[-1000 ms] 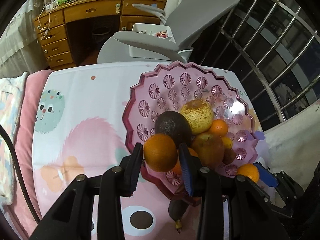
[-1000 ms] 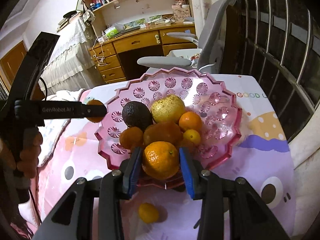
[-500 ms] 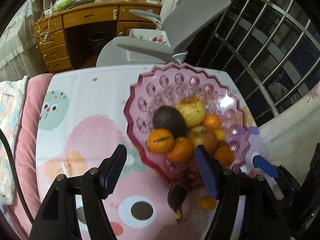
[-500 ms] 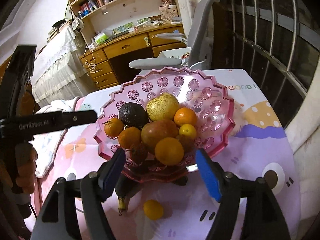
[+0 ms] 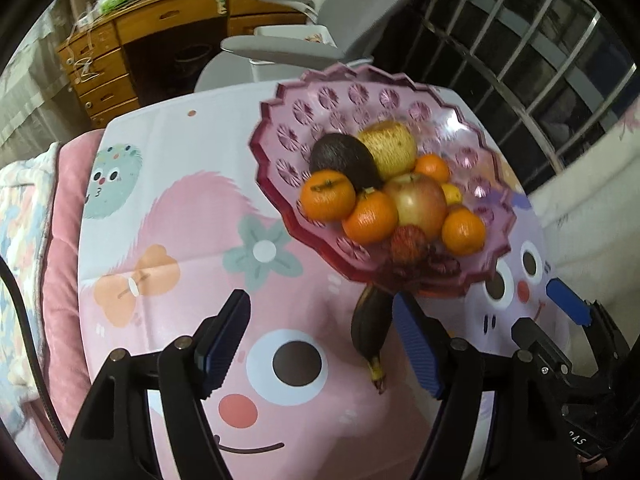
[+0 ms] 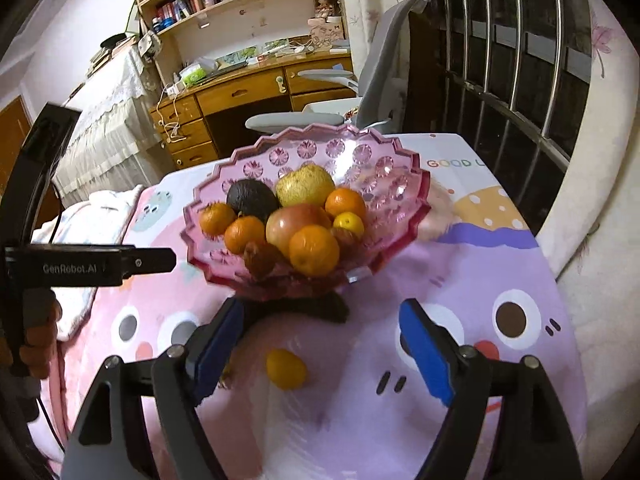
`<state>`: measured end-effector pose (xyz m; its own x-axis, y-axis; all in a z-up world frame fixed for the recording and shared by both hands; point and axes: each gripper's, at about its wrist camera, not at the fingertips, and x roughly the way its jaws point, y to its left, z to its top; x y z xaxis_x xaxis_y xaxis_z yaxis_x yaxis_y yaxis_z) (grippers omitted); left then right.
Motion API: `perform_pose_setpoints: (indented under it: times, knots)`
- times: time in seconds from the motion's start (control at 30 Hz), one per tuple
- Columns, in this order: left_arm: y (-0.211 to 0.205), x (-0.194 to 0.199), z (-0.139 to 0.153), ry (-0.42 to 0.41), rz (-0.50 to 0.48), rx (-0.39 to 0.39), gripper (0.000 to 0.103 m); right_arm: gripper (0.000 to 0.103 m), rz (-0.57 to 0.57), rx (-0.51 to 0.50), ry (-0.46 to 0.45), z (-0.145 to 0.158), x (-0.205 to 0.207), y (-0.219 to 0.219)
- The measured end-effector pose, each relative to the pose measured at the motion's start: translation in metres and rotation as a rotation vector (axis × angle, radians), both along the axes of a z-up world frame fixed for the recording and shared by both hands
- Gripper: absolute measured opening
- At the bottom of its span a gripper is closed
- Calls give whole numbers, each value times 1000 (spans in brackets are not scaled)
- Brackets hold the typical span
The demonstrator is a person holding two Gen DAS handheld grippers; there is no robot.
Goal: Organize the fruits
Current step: 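Grasp the dark banana with the left gripper while the right gripper grasps the last small mandarin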
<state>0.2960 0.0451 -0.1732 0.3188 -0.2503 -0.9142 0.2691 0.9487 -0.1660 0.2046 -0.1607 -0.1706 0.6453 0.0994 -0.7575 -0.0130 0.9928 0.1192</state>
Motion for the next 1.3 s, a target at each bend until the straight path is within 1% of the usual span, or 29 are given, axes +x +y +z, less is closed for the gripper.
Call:
perform_pose_setpoints:
  times: [0.23, 0.4, 0.53, 0.67, 0.77, 0.93, 1.03, 1.1, 1.13, 1.2, 1.23, 1.3]
  knots:
    - [-13, 1, -13, 39, -76, 23, 72, 81, 17, 3, 16, -22, -20, 5]
    - [-23, 4, -27, 74, -102, 10, 72, 81, 11, -41, 10, -39, -30, 9]
    - [-31, 5, -41, 103, -119, 2, 72, 81, 11, -67, 9, -50, -31, 12]
    - [-35, 4, -54, 128, -124, -12, 72, 81, 36, -113, 11, -57, -30, 19]
    - [-39, 3, -61, 130, -128, -14, 72, 81, 51, -136, -1, -61, -30, 26]
    - [-46, 3, -69, 146, -138, -23, 72, 80, 91, -140, 8, -69, -25, 34]
    - [-51, 3, -73, 147, -147, -21, 70, 72, 112, -128, 11, -73, -23, 38]
    - [-57, 2, -75, 139, -159, -16, 69, 61, 122, -123, 21, -77, -19, 40]
    - [-60, 2, -76, 132, -170, -13, 68, 58, 128, -122, 30, -79, -17, 40]
    - [-65, 1, -77, 118, -184, -5, 64, 51, 138, -121, 35, -83, -15, 41]
    - [-67, 1, -77, 109, -193, 1, 62, 49, 141, -122, 34, -83, -15, 42]
    - [-71, 0, -78, 100, -207, 14, 61, 47, 146, -132, 26, -84, -14, 43]
